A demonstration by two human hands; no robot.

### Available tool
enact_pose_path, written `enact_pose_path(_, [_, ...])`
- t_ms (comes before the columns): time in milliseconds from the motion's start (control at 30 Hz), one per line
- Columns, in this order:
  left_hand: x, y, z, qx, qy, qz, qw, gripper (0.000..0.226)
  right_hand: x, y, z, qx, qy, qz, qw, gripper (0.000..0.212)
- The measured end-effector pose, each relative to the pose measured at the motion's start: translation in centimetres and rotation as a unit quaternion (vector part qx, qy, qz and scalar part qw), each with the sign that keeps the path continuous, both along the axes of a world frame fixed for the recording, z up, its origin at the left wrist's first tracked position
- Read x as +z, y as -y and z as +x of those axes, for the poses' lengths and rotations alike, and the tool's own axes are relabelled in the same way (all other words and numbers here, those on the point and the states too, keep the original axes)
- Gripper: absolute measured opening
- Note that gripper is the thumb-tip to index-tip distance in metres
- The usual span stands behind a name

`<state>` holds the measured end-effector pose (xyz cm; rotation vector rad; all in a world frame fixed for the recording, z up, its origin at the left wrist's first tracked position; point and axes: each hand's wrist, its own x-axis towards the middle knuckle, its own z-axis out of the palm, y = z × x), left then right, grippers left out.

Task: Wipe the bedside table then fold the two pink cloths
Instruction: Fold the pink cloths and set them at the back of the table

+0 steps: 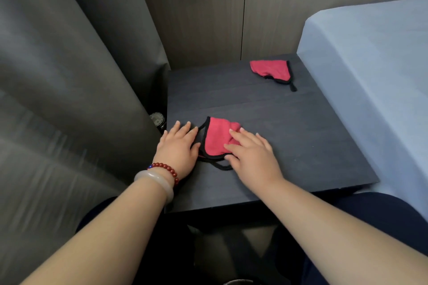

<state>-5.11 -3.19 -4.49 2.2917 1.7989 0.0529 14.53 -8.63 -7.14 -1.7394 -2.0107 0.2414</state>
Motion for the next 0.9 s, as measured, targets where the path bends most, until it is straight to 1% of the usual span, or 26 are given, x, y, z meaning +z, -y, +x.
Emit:
enact_pose_path(67, [0.0,0.0,0.1,0.002,0.003,-0.002,1.000,0.055,0.0,-0.3,1.4,-0.026,-0.029,0.042,0.998,0.020])
enact_pose_path(133, [-0.1,0.0,0.4,0.001,0.002,-0.003,1.000,0.056,0.6,-0.3,2.9,-0.067,-0.048,0.068,0.994,0.022])
enact_pose_path(167, [-0.1,0.1,0.6,0.002,0.008,0.003,1.000,0.055,1.0,-0.2,3.5,-0.091,-0.057,0.065,0.992,0.027])
enact_pose_path(233, [-0.1,0.2,1.2,0.007,0.041,0.026,0.999,0.054,1.9,0.1,3.8,-0.113,-0.067,0.036,0.991,0.040])
enact_pose_path(267, [-0.1,0.3,1.5,0.011,0.064,0.036,0.997,0.055,2.4,0.3,3.4,-0.103,-0.065,0.018,0.992,0.044])
enact_pose_path(333, [0.1,0.1,1.9,0.016,0.099,0.033,0.994,0.059,3.2,0.7,1.8,-0.052,-0.049,-0.015,0.997,0.051])
enact_pose_path(400, [0.4,-0.4,2.1,0.017,0.107,0.015,0.994,0.062,3.4,0.7,0.1,-0.022,-0.015,-0.057,0.998,0.058])
enact_pose_path(433, [0.5,-0.7,2.0,0.019,0.103,0.012,0.994,0.062,3.3,0.3,-0.2,-0.025,0.004,-0.077,0.997,0.060])
enact_pose_path(467, [0.6,-1.0,1.9,0.025,0.099,0.015,0.995,0.061,2.9,-0.1,-0.2,-0.035,0.019,-0.088,0.995,0.057])
enact_pose_path(500, [0.7,-1.1,1.7,0.029,0.096,0.021,0.995,0.057,2.5,-0.5,0.1,-0.043,0.026,-0.083,0.995,0.046])
enact_pose_path(567, [0.9,-1.2,1.3,0.027,0.093,0.034,0.995,0.039,2.2,-1.0,0.8,-0.057,0.017,-0.056,0.997,0.023])
enact_pose_path(600, [0.8,-1.1,1.2,0.024,0.102,0.043,0.994,0.029,2.1,-1.1,1.3,-0.069,0.000,-0.040,0.997,0.018])
enact_pose_path(667, [0.7,-1.0,0.9,0.014,0.143,0.067,0.987,0.017,2.7,-1.3,2.1,-0.101,-0.053,-0.021,0.993,0.014])
enact_pose_path(733, [1.1,-0.7,1.1,0.013,0.181,0.081,0.980,0.012,3.5,-1.5,2.6,-0.118,-0.097,-0.025,0.988,0.014])
enact_pose_path(800, [2.0,-0.5,1.7,0.028,0.207,0.079,0.975,0.011,4.4,-1.7,2.8,-0.115,-0.123,-0.028,0.985,0.018])
enact_pose_path(900, [4.1,-0.5,2.6,0.036,0.264,0.110,0.957,0.014,6.0,-1.9,2.5,-0.092,-0.140,0.021,0.986,0.022])
